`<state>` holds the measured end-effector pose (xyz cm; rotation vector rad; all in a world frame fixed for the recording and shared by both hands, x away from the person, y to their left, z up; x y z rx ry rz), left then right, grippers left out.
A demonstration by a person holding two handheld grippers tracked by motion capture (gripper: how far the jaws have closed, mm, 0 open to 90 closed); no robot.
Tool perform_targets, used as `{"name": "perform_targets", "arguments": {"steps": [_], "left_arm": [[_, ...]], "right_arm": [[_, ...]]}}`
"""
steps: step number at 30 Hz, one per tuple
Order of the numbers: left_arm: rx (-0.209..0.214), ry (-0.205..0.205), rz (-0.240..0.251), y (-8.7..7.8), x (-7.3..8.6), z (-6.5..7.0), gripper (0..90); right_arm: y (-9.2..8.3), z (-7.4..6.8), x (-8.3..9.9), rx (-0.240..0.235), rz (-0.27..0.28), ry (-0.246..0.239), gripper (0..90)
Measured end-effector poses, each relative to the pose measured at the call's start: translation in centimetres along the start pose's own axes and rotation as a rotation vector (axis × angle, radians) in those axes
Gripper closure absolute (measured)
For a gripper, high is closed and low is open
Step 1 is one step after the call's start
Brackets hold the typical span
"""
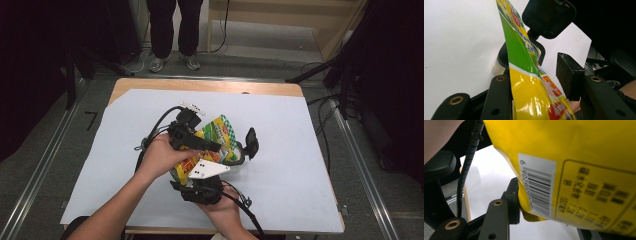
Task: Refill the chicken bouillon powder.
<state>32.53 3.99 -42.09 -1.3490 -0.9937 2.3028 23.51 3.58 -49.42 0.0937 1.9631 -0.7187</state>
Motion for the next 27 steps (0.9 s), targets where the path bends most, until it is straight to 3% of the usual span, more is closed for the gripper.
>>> {"name": "perform_targets", "arguments": {"steps": [5, 14, 20, 27], "left_arm": [[0.018, -0.029, -0.004, -0.17, -0.05, -0.19, 59.2], [-0.016, -0.013, 0.004, -0.27, -0.13, -0.17, 60.5], [-0.054, 0.003, -0.003, -0.53, -0.09, -0.11, 72.1], [-0.064, -0.013, -0.014, -0.56, -0.36, -0.29, 73.6]], "right_arm": [[-0.16, -0.21, -0.34, -0.047, 0.005, 0.066, 59.7], [-0.03, -0.24, -0.28, -0.041, -0.007, 0.028, 55.2], [0.15, -0.27, -0.30, -0.020, -0.024, -0.013, 59.2], [0.13, -0.24, -0.54, -0.035, -0.019, 0.013, 59.7]]}}
Point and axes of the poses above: each handheld gripper's, and its own axes: y roughly forward along the jaws, x roughly out of its underside, z roughly to its right, the point moved 7 cm from there along y, roughly forward along the jaws, and after that the axes turned 9 degrees about y, right-handed, at the moved point
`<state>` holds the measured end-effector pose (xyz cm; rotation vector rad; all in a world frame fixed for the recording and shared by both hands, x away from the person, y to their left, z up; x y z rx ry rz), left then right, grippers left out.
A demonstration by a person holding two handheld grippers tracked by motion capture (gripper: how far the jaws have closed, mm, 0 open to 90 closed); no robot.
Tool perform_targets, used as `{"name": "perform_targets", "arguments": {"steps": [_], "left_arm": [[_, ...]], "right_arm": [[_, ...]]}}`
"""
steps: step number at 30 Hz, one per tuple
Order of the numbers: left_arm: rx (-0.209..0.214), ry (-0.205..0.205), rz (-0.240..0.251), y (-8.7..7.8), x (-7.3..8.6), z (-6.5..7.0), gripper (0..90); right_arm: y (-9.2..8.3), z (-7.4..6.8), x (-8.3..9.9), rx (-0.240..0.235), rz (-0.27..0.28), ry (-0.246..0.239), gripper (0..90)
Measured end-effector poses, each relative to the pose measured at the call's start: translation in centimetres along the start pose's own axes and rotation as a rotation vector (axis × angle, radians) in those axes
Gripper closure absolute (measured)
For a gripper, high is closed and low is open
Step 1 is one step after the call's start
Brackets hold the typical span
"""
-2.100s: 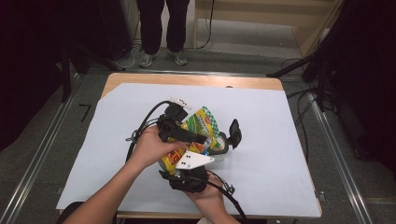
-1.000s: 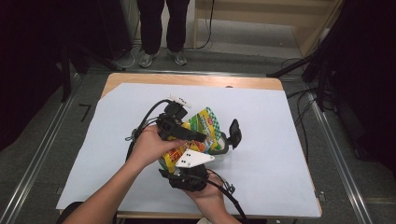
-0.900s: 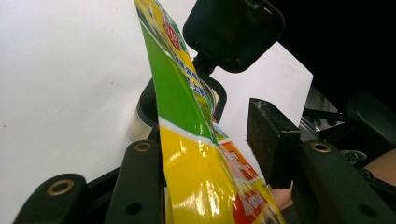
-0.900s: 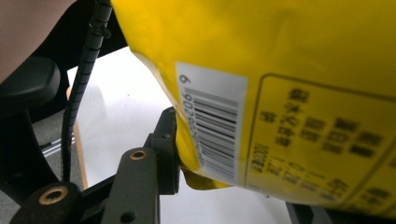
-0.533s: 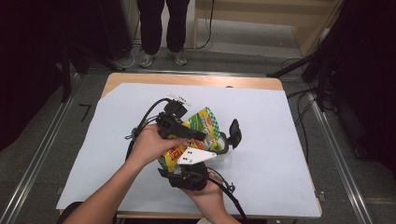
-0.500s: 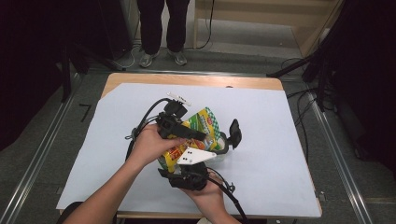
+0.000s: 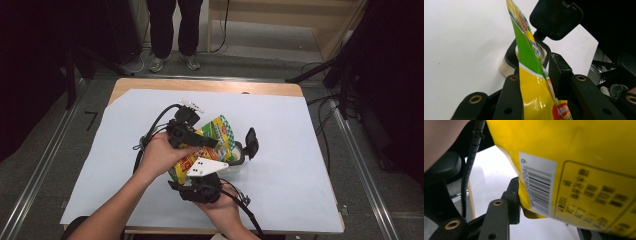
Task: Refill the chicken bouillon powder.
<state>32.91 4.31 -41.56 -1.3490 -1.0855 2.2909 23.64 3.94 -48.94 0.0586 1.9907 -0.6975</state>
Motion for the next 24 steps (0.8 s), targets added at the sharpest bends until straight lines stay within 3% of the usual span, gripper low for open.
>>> {"name": "perform_targets", "arguments": {"steps": [10, 15, 20, 24], "left_arm": [[-0.016, -0.030, -0.029, -0.3, -0.7, -0.2, 73.4], [-0.007, -0.038, -0.039, -0.1, -1.4, -0.3, 73.4], [0.002, -0.038, -0.022, 0.2, -1.4, -0.1, 72.6], [0.001, -0.062, -0.020, 0.3, -1.1, -0.3, 75.4]], "right_arm": [[0.0, -0.1, -0.8, -0.028, 0.007, 0.025, 59.3], [0.0, 0.2, -1.2, -0.043, 0.015, 0.030, 54.1], [-0.3, 0.7, -1.0, -0.019, 0.013, 0.018, 59.7], [-0.2, 0.8, -0.9, -0.007, 0.011, 0.025, 60.1]]}}
Point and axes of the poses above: each handheld gripper's, and its own axes: y roughly forward along the jaws, x roughly out of its underside, z roughly to its right, the point moved 7 cm from there along y, roughly forward along the jaws, and after that the axes turned 9 degrees about y, right-handed, at the moved point
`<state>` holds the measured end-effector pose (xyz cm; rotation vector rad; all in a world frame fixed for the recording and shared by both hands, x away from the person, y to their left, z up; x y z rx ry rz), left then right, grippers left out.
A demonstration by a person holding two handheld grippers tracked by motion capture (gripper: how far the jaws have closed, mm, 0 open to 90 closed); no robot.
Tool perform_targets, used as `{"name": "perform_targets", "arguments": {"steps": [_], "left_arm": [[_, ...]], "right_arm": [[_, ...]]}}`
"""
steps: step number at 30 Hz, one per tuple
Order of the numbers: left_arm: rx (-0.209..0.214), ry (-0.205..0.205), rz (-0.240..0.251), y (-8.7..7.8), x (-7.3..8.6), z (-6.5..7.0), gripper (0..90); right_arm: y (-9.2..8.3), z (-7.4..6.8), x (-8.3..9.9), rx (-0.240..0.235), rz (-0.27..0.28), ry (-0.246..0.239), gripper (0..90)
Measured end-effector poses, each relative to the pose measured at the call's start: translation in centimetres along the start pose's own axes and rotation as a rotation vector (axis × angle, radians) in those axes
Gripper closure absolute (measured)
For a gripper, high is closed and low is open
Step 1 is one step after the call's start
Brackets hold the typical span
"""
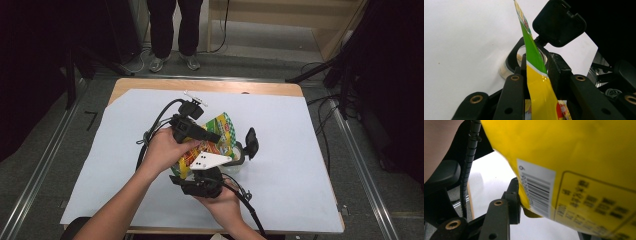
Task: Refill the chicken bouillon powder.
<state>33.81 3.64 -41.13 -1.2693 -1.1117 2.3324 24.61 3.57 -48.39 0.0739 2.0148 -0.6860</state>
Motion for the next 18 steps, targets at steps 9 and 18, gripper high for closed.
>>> {"name": "perform_targets", "arguments": {"steps": [9, 18], "left_arm": [[-0.016, 0.023, -0.013, 0.17, 0.39, -0.04, 76.0], [-0.013, 0.031, -0.004, 0.09, 0.42, 0.01, 77.0]], "right_arm": [[0.09, -0.02, 0.20, 0.011, -0.005, -0.013, 59.9], [0.22, -0.04, 0.42, 0.018, -0.008, -0.044, 58.4]]}}
Point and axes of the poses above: each handheld gripper's, and its own axes: y roughly forward along the jaws, x roughly out of its underside, z roughly to its right, the point moved 7 cm from there along y, roughly forward along the jaws, and after that the axes turned 9 degrees about y, right-handed, at the moved point
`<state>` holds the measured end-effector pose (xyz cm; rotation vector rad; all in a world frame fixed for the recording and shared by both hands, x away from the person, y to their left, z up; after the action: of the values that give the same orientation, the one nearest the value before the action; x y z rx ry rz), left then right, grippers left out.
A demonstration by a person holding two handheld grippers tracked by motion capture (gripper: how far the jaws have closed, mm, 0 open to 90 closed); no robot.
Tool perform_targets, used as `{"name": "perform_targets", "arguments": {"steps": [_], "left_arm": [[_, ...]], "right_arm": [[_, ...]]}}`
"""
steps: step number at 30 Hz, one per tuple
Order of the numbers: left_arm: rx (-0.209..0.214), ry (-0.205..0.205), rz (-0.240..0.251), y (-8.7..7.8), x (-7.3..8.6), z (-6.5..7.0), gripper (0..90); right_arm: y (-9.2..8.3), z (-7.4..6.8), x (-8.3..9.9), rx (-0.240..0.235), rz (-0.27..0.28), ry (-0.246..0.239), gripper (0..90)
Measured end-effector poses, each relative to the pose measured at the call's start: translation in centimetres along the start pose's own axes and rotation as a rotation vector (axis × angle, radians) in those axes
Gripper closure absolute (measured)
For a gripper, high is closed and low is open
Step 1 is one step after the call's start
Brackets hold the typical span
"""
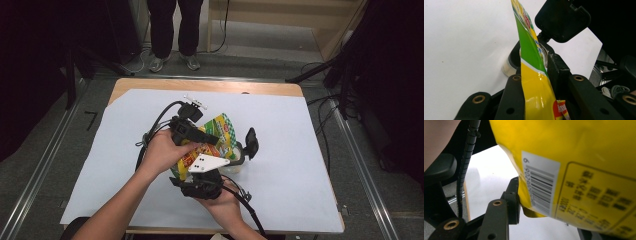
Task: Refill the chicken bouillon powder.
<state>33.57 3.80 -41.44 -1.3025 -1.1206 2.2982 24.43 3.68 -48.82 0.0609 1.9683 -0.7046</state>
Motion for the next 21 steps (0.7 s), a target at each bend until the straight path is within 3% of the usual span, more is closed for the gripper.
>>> {"name": "perform_targets", "arguments": {"steps": [21], "left_arm": [[0.017, 0.007, -0.005, -0.20, -0.70, 0.60, 72.2]], "right_arm": [[-0.50, -0.16, -0.47, -0.032, 0.038, 0.056, 59.5]]}}
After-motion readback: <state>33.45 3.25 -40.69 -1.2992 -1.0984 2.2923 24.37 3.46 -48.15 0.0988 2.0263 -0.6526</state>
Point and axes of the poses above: each handheld gripper's, and its own axes: y roughly forward along the jaws, x roughly out of its underside, z roughly to its right, the point moved 7 cm from there along y, roughly forward along the jaws, and after that the axes turned 9 degrees about y, right-handed, at the moved point
